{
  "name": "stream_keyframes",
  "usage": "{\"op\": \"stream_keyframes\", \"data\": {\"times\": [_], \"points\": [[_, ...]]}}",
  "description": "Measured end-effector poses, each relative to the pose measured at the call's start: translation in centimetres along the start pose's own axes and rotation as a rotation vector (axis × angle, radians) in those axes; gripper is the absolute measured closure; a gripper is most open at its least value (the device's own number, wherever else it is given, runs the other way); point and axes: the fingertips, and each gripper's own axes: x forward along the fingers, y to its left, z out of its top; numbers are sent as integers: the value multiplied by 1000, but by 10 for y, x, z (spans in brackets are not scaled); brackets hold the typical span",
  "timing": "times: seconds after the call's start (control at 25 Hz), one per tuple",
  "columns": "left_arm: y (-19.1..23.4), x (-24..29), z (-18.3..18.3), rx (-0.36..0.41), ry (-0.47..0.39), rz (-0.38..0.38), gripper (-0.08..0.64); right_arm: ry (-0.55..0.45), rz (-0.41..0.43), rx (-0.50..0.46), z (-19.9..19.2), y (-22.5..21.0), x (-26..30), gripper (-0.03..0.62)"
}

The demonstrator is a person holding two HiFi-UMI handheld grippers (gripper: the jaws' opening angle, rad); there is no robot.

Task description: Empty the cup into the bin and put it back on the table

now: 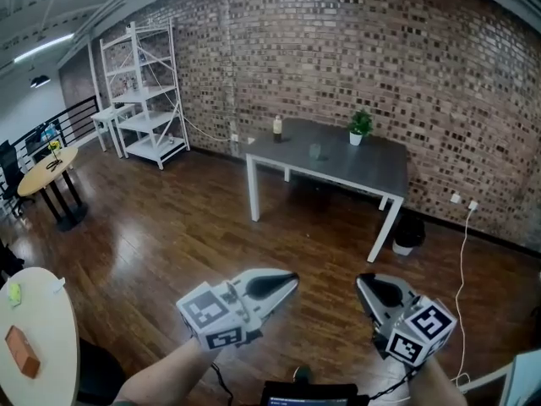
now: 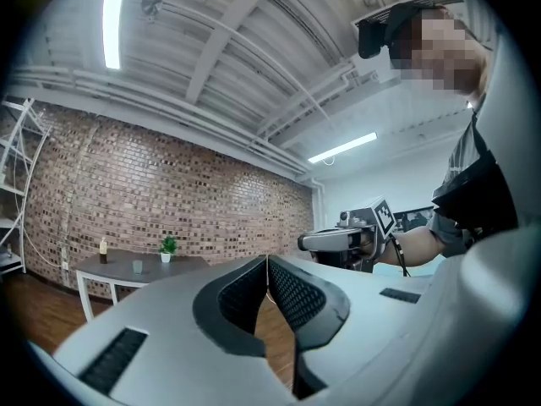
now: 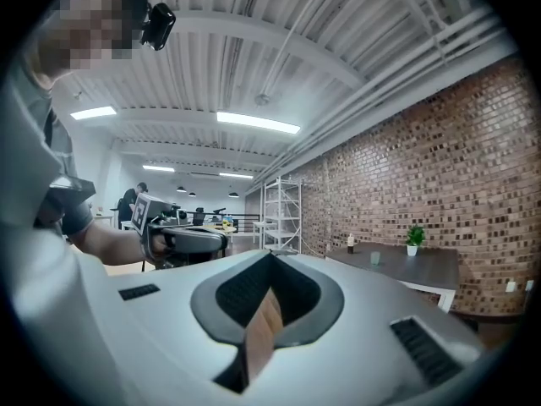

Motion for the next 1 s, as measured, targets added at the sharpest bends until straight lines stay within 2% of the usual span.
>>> {"op": "stream_keyframes", "data": {"times": [0.2, 0.28, 0.4, 0.64, 0.84, 1.0], "points": [[50, 34, 19, 11, -47, 57, 560, -15, 27, -8, 11, -46, 33, 588], [69, 57, 15, 30, -28, 68, 560, -20, 47, -15, 14, -68, 49, 588], [90, 89, 6, 64, 3, 42, 560, -28, 63, -35, 21, -99, 70, 588], [139, 142, -11, 97, -7, 31, 560, -23, 80, -18, 13, -170, 107, 588], [180, 177, -25, 68, -11, 37, 560, -29, 76, 27, 2, -220, 137, 588], [211, 189, -35, 93, 3, 70, 560, -11, 87, 48, -4, -240, 163, 588]]}}
